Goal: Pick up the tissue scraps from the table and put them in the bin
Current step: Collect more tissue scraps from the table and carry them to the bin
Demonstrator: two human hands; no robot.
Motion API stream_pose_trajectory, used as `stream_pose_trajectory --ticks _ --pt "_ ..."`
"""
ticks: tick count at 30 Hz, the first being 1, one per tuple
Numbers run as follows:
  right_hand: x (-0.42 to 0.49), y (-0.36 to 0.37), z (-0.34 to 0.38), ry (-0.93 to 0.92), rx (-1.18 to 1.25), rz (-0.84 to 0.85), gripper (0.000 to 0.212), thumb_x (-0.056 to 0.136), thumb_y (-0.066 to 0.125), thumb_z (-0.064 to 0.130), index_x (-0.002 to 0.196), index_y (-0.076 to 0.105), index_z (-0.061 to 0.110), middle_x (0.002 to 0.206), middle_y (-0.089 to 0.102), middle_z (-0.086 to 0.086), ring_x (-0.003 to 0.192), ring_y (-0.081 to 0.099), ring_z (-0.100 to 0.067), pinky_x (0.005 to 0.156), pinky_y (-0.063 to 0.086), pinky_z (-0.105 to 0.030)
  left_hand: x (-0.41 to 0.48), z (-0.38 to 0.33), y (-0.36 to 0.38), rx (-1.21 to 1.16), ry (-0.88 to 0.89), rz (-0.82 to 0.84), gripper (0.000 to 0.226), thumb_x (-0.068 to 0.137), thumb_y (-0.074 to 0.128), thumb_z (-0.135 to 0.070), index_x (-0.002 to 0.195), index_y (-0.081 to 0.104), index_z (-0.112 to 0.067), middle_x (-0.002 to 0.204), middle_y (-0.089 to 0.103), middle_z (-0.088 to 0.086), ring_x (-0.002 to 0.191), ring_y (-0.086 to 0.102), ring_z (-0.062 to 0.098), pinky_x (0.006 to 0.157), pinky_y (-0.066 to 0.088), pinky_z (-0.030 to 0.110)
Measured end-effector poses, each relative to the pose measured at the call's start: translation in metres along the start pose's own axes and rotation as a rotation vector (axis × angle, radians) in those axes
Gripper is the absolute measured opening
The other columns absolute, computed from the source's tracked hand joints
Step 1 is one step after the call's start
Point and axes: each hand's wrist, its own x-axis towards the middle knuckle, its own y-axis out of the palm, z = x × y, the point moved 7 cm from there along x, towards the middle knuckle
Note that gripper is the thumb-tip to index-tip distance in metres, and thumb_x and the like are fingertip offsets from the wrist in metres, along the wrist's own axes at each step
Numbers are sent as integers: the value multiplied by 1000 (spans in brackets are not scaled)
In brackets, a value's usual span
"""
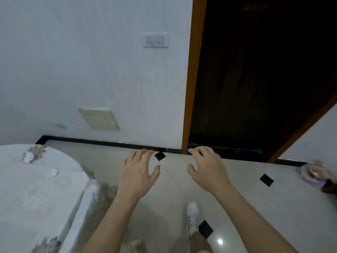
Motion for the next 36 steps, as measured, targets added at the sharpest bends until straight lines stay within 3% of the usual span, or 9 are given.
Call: stream_pose_trajectory --ticks 7,14,19,24,36 --pt "141 29 -10 -133 30 31 45 91 55 39 133 52 24 128 55 4 123 46 -17 101 42 -37 108 35 28 29 -136 -13 49 84 65 -43 127 61 -18 126 63 1 114 58 26 88 47 41" --pt "286 33 -7 -272 70 30 44 88 60 35 130 58 21 124 59 0 117 53 -20 96 47 -38 218 55 42 103 -238 9 53 87 52 -52 131 56 -22 131 60 -2 119 54 22 95 46 39" --pt "351 58 6 -383 87 110 45 90 58 34 132 57 19 129 58 -3 122 50 -21 98 44 -39 250 84 47 136 -367 7 58 89 42 -57 138 49 -26 137 55 -6 125 49 17 100 43 36" --pt "393 86 57 -532 134 174 43 89 59 32 129 59 18 127 59 -3 120 51 -23 97 45 -39 254 133 41 169 -537 9 58 91 41 -58 141 44 -28 142 50 -8 129 45 16 103 39 35" --pt "483 157 230 -813 215 232 39 82 66 28 118 64 16 113 63 -5 105 58 -25 85 50 -40 266 289 17 210 -821 -94 57 88 46 -56 135 51 -25 136 57 -4 121 51 20 98 42 37"
